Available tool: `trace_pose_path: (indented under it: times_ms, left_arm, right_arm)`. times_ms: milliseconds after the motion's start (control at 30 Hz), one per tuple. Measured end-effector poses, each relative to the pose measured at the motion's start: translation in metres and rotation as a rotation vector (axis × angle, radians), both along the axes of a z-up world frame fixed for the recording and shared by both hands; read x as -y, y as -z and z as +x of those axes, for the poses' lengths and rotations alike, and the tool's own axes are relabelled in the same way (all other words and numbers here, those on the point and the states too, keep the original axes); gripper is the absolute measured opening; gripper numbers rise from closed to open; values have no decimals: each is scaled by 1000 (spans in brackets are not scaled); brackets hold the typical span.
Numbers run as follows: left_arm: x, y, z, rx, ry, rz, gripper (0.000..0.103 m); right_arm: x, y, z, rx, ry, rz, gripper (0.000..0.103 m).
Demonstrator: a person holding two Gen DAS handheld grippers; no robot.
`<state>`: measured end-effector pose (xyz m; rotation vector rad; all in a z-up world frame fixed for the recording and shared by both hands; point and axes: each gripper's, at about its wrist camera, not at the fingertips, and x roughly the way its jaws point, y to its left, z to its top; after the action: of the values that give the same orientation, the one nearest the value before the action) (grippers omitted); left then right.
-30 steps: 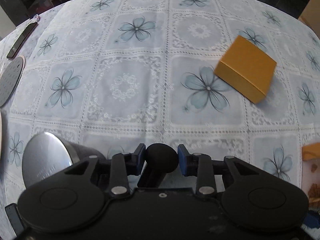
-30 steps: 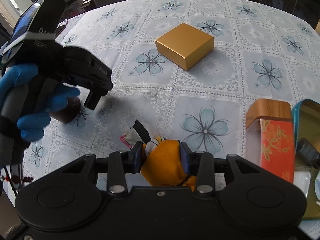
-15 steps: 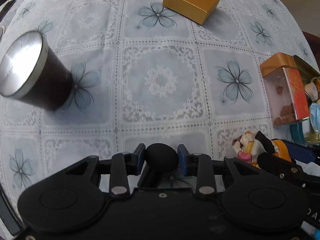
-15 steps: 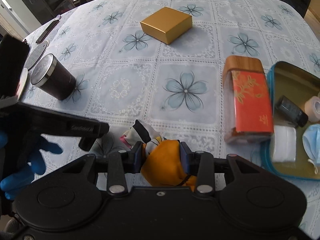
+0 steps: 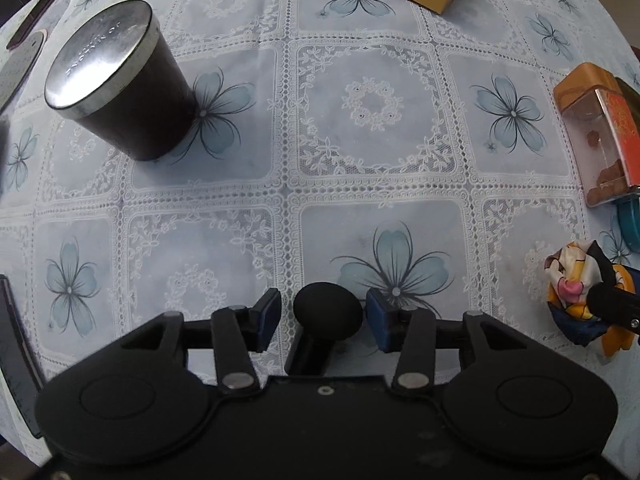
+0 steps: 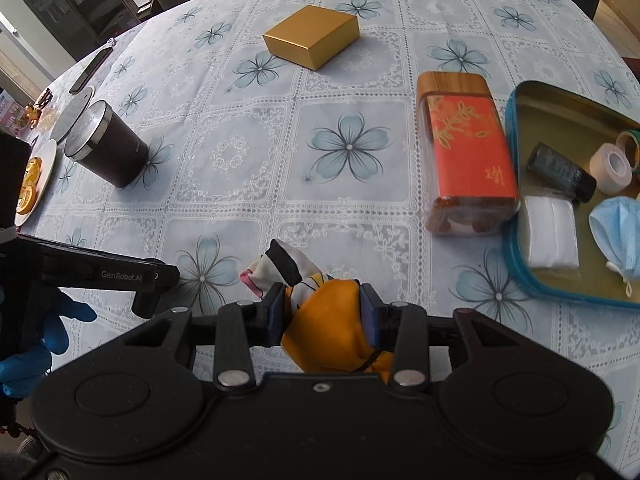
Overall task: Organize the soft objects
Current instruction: 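Carry the doll and knob into the tray and open both grippers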
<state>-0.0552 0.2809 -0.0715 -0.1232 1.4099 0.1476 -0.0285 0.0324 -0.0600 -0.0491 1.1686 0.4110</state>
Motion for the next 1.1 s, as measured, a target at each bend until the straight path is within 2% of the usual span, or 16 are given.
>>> trace_pose_path:
  times_ms: [367, 433, 467, 600, 867, 1100]
  left_arm:
    - [13, 6, -5, -6, 7, 29, 47]
    - [14, 6, -7, -10, 2, 21, 40]
    - [14, 6, -7, -14, -3, 21, 33]
    - [7, 1, -11, -8, -36, -19, 32]
    - [17, -32, -15, 34, -39, -40, 32]
    - [84, -72, 13, 129, 84, -75, 32]
  right_arm:
    - [6, -6, -11, 14, -1, -2, 41]
    - [7, -7, -13, 17, -1, -1, 41]
    - [8, -8, -14, 18, 1, 0, 41]
    - [12, -12, -17, 25, 2, 7, 41]
    - [31, -20, -19, 20, 3, 26, 41]
    - [81, -28, -19, -3, 59, 42, 41]
